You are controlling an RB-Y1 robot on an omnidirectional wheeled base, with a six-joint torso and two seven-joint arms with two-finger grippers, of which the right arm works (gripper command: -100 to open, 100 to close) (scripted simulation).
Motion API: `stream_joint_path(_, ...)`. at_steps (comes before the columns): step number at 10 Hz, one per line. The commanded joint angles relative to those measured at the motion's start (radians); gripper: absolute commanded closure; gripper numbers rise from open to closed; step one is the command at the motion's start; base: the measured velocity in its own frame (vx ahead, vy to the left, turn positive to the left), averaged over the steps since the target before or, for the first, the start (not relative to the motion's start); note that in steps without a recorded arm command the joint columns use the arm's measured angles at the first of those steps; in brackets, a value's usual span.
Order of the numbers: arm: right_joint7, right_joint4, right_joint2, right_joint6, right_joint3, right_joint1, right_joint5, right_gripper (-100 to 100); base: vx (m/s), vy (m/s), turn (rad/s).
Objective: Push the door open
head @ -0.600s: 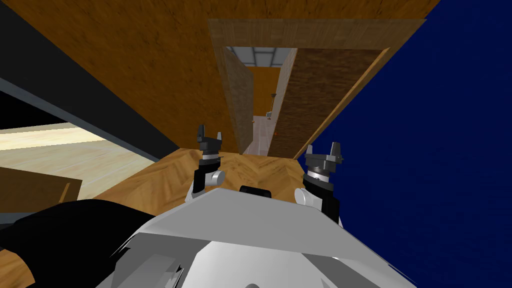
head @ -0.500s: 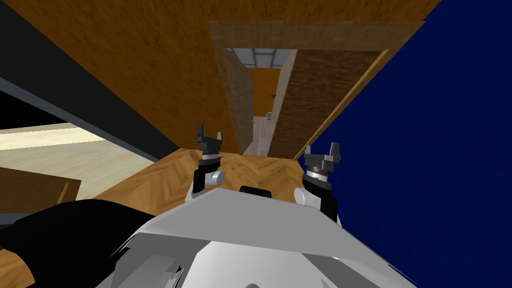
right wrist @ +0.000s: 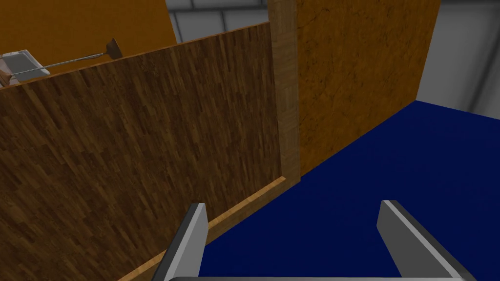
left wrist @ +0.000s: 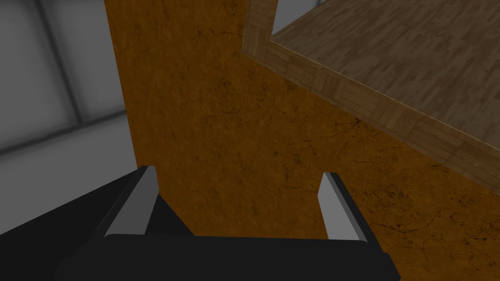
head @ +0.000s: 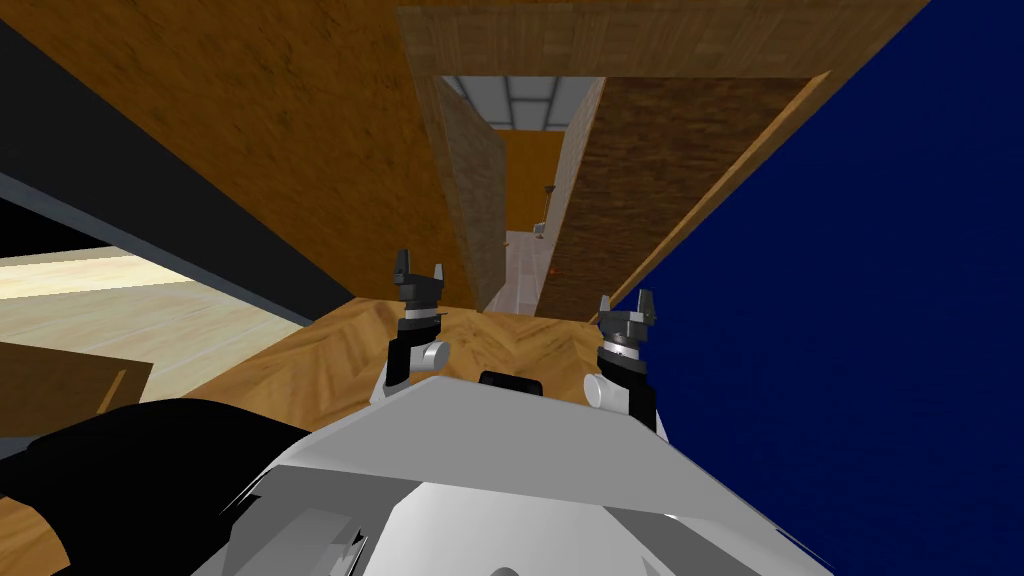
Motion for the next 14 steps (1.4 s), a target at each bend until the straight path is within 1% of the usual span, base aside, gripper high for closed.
stream_joint_path(1, 0.004, 0.031, -0.007, -0.007, -0.001, -0.009, 0.001, -100, 0.1, -0.034, 0.016)
stream_joint_path(5, 0.012, 0.111, -0.021, -0.026, -0.003, -0.031, 0.004, -100, 0.095, -0.024, 0.017)
stream_joint_path(9, 0.023, 0.203, -0.034, -0.047, -0.004, -0.057, 0.008, -100, 0.099, -0.028, 0.022)
stream_joint_path(14, 0.037, 0.329, -0.047, -0.077, -0.007, -0.093, 0.014, -100, 0.1, -0.034, 0.023)
